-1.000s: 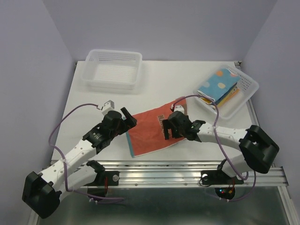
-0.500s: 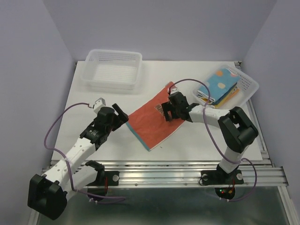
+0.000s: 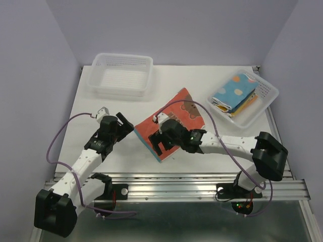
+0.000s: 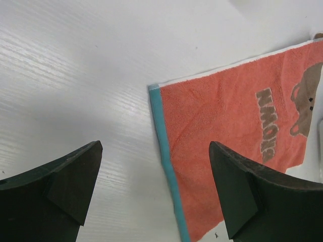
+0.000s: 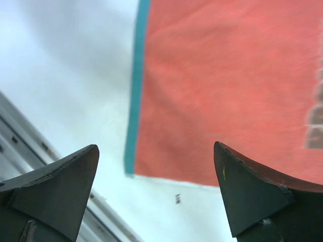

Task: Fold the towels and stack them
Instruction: Flatten out the crumpled towel

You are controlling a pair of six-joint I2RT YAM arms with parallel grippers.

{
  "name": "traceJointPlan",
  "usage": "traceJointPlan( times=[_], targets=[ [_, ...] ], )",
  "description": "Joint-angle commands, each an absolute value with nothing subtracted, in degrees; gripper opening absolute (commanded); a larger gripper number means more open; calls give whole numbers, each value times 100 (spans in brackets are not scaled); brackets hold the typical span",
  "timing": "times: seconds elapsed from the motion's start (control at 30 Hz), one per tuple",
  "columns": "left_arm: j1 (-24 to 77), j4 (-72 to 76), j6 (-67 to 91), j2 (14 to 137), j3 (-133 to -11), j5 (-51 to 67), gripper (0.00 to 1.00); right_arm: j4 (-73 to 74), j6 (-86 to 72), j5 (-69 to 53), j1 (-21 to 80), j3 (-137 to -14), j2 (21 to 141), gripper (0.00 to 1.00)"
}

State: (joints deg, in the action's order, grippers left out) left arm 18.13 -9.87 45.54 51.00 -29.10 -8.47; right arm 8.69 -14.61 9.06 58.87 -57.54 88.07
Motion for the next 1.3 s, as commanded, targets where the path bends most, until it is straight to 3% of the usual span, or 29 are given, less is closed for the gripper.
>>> traceJointPlan(
  times=[0.0, 0.33, 0.47, 0.7, 0.8, 0.9, 1.1, 1.27],
  targets=[
    [1758, -738, 4386, 5080, -2769, -747, 99, 1150, -2004, 1142, 6476, -5765, 9254, 100],
    [1731, -721, 4342, 5071, -2751, -765, 99, 1547, -2109, 1310, 7005, -6249, 10247, 100],
    [1714, -721, 4342, 5089, -2760, -791, 99, 1617, -2074, 1362, 7049, -6284, 10301, 95],
    [1705, -712, 4342, 5168, -2777, -756, 99, 1942, -2302, 1809, 7154, -6284, 10362, 69],
    [1705, -703, 4359, 5212, -2777, -756, 99, 2092, -2452, 2012, 7225, -6276, 10371, 65],
    [1705, -633, 4368, 5299, -2751, -625, 99, 2153, -2566, 2100, 7286, -6206, 10275, 53],
    [1705, -369, 4368, 5589, -2716, -326, 99, 2302, -2742, 2442, 7365, -6082, 10143, 52],
    [1705, -194, 4368, 5967, -2716, -220, 98, 2390, -2751, 2610, 7427, -6056, 10037, 57]
  ],
)
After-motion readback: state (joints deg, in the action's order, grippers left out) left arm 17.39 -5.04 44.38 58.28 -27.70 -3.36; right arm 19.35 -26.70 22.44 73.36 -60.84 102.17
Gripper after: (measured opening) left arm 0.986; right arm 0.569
